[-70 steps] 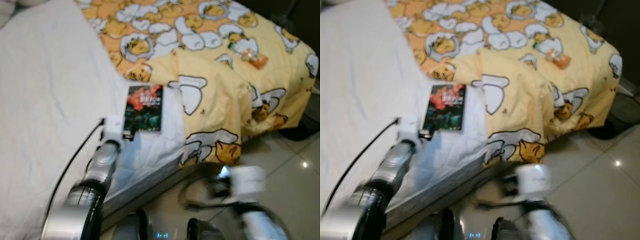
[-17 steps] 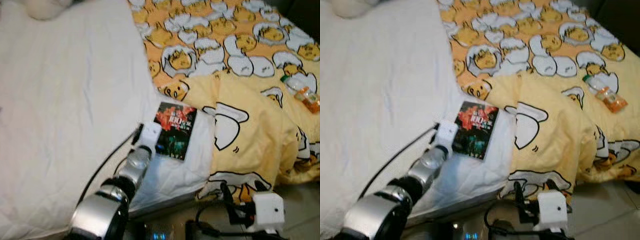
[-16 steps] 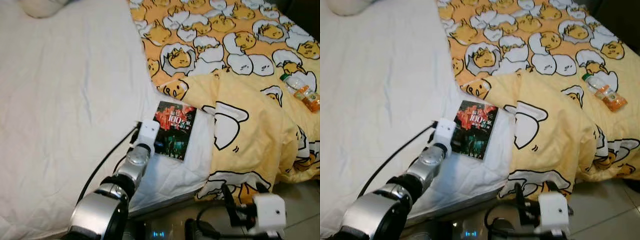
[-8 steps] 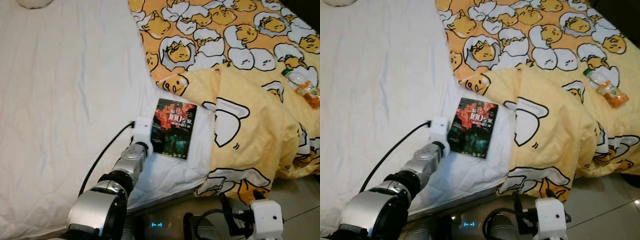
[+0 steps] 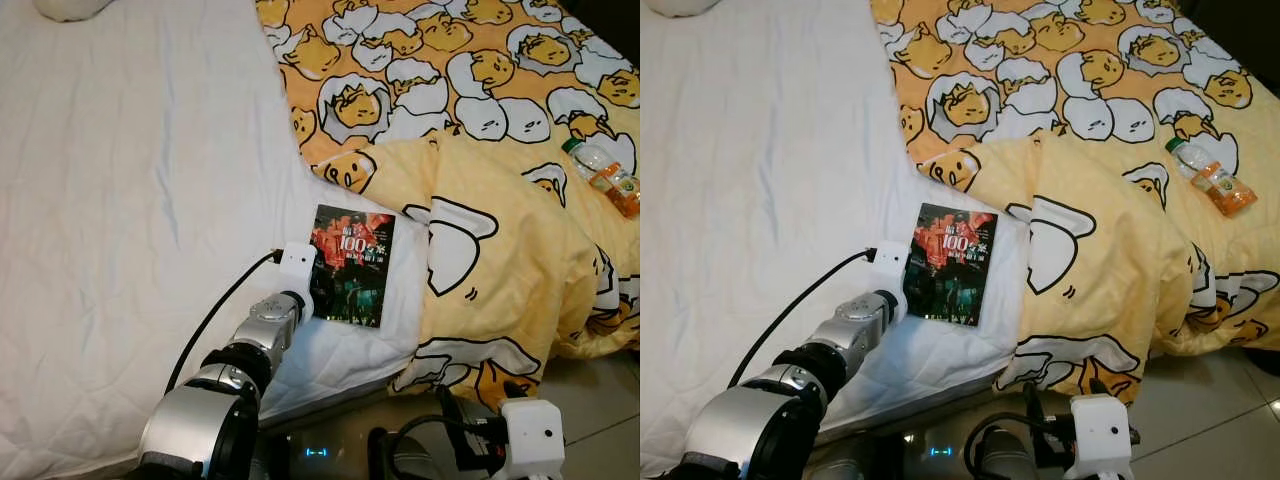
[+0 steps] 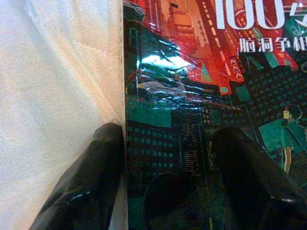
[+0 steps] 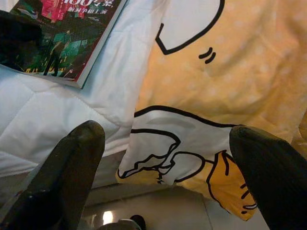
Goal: Clean up the room
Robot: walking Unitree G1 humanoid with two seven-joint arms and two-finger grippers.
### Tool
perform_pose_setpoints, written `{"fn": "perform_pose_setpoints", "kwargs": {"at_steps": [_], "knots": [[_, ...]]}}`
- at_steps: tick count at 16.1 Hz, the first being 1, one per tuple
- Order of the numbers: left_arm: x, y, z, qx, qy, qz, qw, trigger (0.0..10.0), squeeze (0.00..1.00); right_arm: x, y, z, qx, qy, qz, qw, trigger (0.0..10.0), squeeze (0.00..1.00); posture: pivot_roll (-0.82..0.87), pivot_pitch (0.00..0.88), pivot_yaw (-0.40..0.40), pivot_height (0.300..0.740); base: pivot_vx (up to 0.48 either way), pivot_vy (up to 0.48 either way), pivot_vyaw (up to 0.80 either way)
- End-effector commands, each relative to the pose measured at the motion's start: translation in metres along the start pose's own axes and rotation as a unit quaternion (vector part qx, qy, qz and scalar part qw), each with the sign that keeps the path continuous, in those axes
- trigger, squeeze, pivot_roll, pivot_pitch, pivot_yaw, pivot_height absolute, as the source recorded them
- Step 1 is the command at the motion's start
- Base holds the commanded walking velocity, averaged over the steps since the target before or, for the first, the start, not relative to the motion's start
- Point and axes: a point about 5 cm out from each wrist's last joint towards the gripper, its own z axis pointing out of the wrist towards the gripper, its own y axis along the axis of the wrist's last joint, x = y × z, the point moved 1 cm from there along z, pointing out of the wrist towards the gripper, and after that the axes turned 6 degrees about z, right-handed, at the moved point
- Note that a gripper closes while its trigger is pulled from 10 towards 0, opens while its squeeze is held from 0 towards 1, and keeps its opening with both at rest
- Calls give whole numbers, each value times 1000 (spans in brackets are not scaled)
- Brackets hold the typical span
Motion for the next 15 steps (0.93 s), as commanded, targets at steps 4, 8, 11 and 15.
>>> {"fn": "perform_pose_setpoints", "kwargs": {"at_steps": [4, 8, 11, 15], "knots": [[-5, -49, -7, 103, -18, 56, 993, 0, 0, -7, -1, 9, 5, -8, -4, 1000, 10000, 0, -263, 230, 30, 740, 0, 0, 0], [-8, -55, -9, 104, -30, -17, 994, 0, 0, -11, -3, 22, 6, -15, 14, 1000, 10000, 0, -254, 180, 39, 740, 0, 0, 0], [-11, -53, -9, 88, -47, -53, 994, 0, 0, -8, -2, 41, 1, -5, 22, 1000, 10000, 0, -219, 85, 41, 740, 0, 0, 0], [0, -33, -7, 26, -66, -4, 997, 0, 0, -7, 14, 90, -44, -14, 55, 997, 10000, 0, -124, 0, 91, 740, 0, 0, 0]]}}
